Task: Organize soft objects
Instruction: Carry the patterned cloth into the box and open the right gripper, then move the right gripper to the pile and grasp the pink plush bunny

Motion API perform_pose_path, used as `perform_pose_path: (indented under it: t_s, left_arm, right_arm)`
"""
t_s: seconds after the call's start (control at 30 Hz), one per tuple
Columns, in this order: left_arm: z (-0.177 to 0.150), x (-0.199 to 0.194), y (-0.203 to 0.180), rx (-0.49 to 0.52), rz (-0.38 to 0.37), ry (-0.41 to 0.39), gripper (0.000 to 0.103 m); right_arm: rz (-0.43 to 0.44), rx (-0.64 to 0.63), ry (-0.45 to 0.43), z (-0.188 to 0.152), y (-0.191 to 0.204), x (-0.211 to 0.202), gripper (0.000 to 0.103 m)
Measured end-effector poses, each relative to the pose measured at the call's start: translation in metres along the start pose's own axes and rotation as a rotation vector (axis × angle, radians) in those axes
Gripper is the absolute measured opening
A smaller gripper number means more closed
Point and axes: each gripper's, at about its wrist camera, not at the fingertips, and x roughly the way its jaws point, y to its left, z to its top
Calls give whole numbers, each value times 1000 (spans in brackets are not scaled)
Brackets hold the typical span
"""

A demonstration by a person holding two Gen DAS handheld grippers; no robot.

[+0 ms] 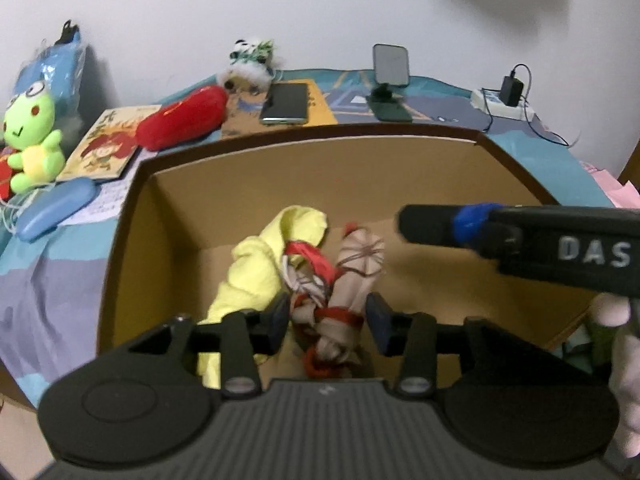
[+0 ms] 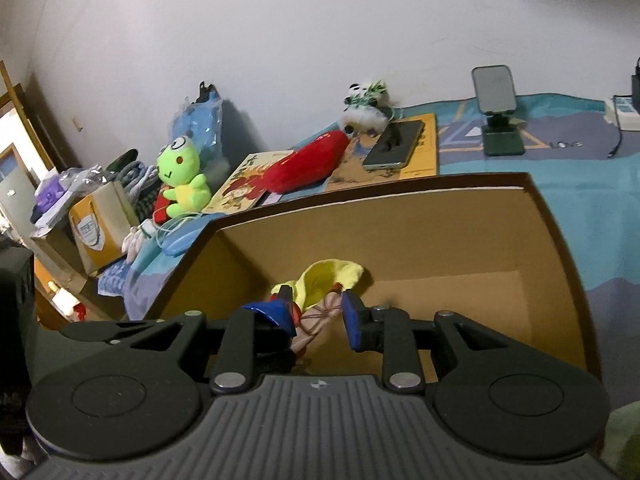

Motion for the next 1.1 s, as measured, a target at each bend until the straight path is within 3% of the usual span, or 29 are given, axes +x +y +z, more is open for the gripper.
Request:
perform_pose_path:
  t_s: [0.03, 0.37, 0.5, 0.67, 0.9, 1.1]
  left_arm:
    - [0, -2, 1, -6, 10, -1, 68]
    - [13, -24, -15, 8, 30, -25, 74]
    - [15, -35, -34, 41, 12, -42, 89]
    - [13, -54, -69, 125, 4, -91, 89]
    - [7, -64, -119, 184, -71, -91, 89]
    - [-1, -68, -169, 240, -172, -67, 89]
  right_arm:
    - [-6, 1, -4, -1, 0, -2, 9]
    - [-80, 20, -82, -8, -13, -38, 12]
    - [-96, 56, -113, -12, -24, -54, 12]
    - [-100, 66, -126, -21, -38, -77, 13]
    - [-99, 86, -172, -30, -67, -119, 13]
    - [-150, 121, -161, -44, -102, -150, 13]
